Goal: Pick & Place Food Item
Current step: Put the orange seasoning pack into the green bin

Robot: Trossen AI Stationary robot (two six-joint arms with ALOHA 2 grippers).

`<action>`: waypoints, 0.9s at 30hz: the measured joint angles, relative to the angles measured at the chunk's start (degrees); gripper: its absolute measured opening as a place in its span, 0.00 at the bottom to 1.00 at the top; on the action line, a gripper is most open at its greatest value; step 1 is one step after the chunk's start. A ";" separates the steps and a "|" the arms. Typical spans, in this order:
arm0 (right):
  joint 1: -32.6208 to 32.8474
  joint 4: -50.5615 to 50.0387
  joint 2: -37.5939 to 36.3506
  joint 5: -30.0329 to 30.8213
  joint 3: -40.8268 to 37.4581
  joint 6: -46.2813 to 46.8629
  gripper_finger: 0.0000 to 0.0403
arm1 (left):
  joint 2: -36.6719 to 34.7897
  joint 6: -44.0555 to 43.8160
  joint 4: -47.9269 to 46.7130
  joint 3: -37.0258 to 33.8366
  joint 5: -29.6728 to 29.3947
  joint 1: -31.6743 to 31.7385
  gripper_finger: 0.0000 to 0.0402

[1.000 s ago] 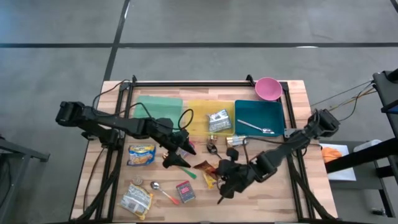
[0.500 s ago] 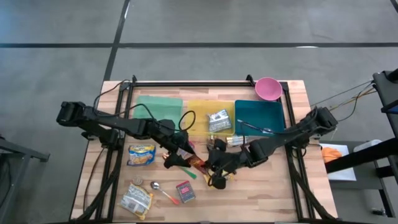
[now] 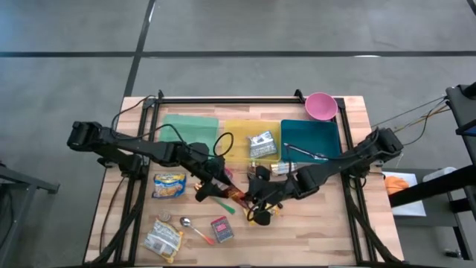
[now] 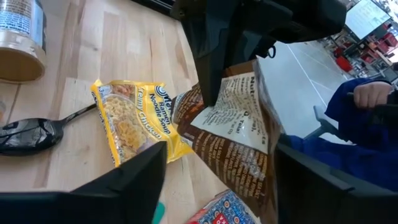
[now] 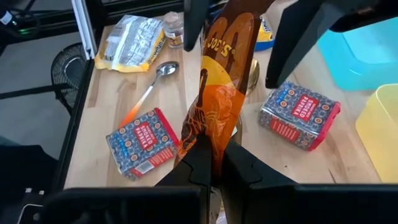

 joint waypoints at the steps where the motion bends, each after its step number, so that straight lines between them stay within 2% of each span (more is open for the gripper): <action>1: 0.00 0.02 0.12 0.00 0.00 0.01 0.02 | 0.00 0.02 0.02 0.00 0.01 0.00 0.65; 8: 0.00 -0.06 0.56 0.00 -0.04 0.20 0.02 | 0.00 -0.13 0.02 0.00 0.04 -0.07 0.37; 14: 0.02 -0.07 0.56 0.15 -0.07 0.22 0.02 | 0.00 -2.13 0.04 0.00 0.06 -0.07 0.05; 17: 0.02 -0.07 0.56 0.22 -0.07 0.22 0.02 | 0.00 -4.11 0.00 0.00 -0.67 -0.07 0.02; 27: 0.07 0.04 0.56 -0.60 -0.07 1.09 0.03 | 0.00 -5.08 -1.09 0.00 -1.58 -0.11 0.01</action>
